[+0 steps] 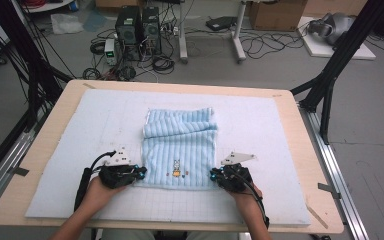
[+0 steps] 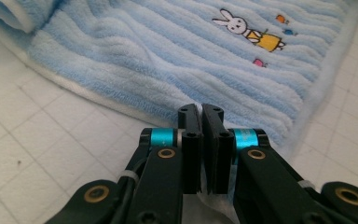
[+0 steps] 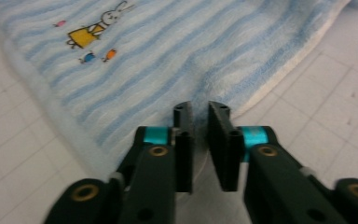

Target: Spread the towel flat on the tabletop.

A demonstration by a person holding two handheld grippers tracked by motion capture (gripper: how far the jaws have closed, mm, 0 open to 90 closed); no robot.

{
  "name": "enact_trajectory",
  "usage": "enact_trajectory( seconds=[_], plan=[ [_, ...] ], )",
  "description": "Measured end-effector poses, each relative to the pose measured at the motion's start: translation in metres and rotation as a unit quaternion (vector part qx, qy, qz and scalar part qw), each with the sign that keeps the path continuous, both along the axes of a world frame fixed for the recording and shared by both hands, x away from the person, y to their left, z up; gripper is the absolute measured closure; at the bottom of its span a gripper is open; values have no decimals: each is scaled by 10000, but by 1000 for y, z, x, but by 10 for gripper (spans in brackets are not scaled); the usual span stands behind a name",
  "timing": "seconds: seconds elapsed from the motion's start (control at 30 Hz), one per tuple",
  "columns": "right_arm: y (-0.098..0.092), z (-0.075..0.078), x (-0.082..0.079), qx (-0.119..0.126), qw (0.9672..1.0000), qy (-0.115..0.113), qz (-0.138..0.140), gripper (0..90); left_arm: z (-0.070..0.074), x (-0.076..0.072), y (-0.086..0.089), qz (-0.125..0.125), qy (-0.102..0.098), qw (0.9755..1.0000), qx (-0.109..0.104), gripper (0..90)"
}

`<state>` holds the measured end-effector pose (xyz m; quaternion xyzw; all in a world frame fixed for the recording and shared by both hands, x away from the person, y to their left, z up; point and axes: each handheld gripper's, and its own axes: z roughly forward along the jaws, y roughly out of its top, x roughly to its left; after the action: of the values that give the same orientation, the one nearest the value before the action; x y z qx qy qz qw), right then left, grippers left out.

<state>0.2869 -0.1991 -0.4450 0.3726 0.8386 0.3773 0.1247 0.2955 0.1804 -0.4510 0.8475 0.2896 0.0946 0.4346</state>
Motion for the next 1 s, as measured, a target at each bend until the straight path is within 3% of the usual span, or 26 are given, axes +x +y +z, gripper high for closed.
enact_trajectory(
  seconds=[0.27,0.57,0.83,0.97,1.0],
  plan=[
    [-3,3,-15,82,9997,71,208,857,1,-14,9,-125,245,9994,-193,863],
    [-6,13,-41,238,9989,5,395,857,8,-40,22,-252,276,9980,-505,862],
    [-10,30,-77,417,9970,1,646,857,15,-69,32,-715,371,9943,-698,863],
    [-11,36,-93,318,9960,36,832,853,15,-79,34,-998,450,9914,-721,851],
    [-11,37,-93,271,9962,32,826,842,15,-78,33,-943,405,9922,-707,802]
  ],
)
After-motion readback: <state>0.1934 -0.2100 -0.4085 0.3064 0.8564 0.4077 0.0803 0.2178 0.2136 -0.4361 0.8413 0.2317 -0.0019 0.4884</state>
